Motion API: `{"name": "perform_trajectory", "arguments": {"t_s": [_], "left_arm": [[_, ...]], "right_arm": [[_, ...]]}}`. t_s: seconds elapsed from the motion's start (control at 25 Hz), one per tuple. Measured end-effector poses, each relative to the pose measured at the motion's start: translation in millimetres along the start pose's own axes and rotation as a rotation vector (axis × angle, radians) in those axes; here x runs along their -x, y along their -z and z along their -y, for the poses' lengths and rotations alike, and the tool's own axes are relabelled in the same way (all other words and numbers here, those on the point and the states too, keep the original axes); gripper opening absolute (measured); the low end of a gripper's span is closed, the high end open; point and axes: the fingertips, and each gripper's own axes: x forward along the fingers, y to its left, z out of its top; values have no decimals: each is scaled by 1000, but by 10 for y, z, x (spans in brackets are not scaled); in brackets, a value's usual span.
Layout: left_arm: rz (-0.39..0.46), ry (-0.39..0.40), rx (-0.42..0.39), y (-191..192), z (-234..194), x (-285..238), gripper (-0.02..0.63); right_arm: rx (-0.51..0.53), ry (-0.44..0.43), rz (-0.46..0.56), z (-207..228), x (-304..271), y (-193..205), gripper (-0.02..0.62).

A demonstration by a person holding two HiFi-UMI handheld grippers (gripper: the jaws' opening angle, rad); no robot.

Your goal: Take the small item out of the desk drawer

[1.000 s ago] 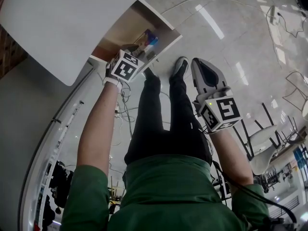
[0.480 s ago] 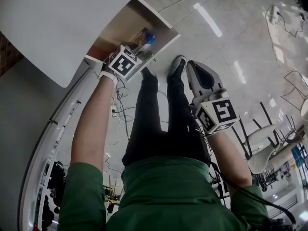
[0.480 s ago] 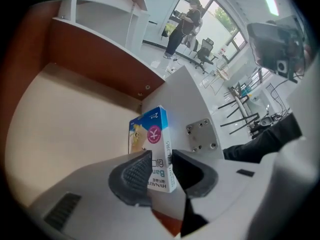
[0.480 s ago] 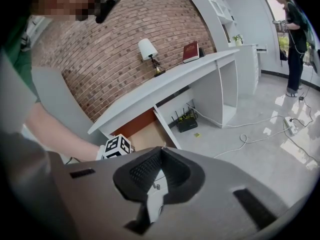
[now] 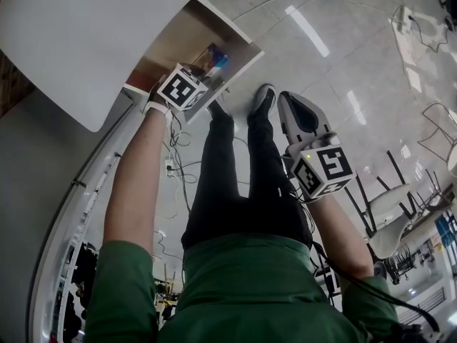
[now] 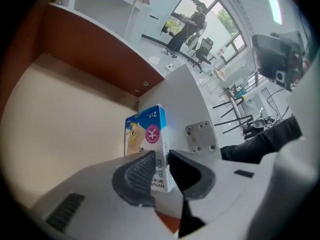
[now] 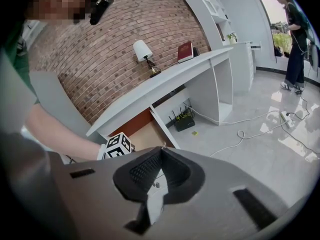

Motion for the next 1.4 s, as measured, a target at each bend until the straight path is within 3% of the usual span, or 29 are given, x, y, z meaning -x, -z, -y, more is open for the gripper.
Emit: {"name": "perform_trajectory", "arguments": {"t_s": [0.6,1.4], "left_arm": [[21,-223,-97,27,62,59,40],[146,-340,-84,6,33,480,29]], "right_arm": [[31,17,-12,47,193,46,3],[27,-9,29,-162,216,52,3]]}}
